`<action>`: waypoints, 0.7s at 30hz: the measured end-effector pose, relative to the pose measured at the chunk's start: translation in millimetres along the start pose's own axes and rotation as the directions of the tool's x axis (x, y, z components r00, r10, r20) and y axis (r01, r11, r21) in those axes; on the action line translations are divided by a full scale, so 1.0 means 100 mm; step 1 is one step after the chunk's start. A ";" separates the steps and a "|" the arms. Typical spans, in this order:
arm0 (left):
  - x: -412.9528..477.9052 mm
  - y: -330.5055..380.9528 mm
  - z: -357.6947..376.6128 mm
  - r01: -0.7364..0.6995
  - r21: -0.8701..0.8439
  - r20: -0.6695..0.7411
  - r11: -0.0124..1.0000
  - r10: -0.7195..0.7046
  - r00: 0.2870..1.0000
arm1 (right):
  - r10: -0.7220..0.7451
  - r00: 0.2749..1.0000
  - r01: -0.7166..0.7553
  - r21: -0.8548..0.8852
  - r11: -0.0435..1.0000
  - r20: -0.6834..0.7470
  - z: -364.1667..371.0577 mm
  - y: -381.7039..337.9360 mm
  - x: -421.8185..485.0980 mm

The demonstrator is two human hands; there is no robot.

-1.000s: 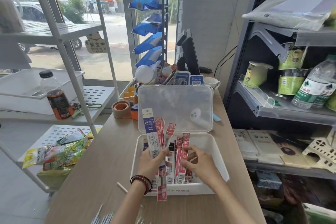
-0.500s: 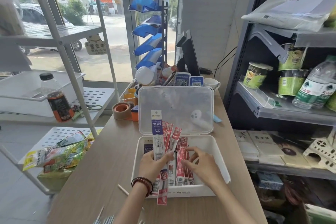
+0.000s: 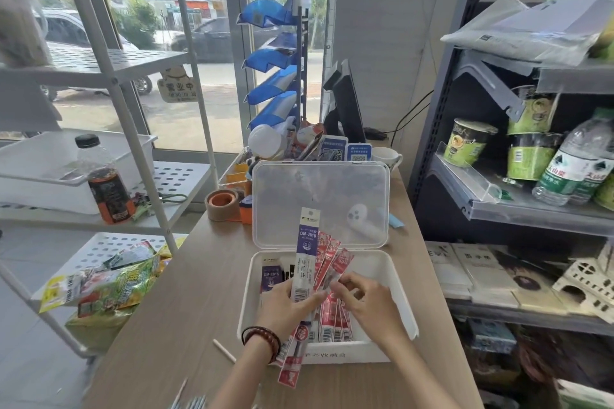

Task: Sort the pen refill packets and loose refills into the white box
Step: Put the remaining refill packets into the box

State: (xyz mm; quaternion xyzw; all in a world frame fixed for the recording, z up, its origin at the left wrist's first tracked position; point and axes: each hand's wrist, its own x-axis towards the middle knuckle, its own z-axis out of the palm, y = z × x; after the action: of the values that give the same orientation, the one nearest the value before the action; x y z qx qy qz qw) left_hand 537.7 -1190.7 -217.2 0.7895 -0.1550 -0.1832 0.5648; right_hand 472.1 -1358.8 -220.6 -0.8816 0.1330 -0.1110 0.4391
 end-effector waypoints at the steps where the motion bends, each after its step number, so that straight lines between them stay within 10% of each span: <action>1: 0.00 -0.01 0.01 -0.005 0.008 0.003 1.000 0.005 1.000 | 0.003 1.000 -0.003 0.005 1.000 -0.002 0.00 -0.01 0.00; 21: 0.04 0.03 -0.03 0.100 -0.166 -0.099 0.981 -0.118 0.988 | 0.109 0.985 -0.080 0.214 0.974 -0.130 -0.04 0.01 0.03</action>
State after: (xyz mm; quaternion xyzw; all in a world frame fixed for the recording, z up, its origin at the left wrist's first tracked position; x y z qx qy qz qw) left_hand 542.3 -1190.5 -213.4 0.7575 -0.0653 -0.1825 0.6234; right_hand 473.2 -1363.6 -218.7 -0.8133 0.1933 -0.1652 0.5233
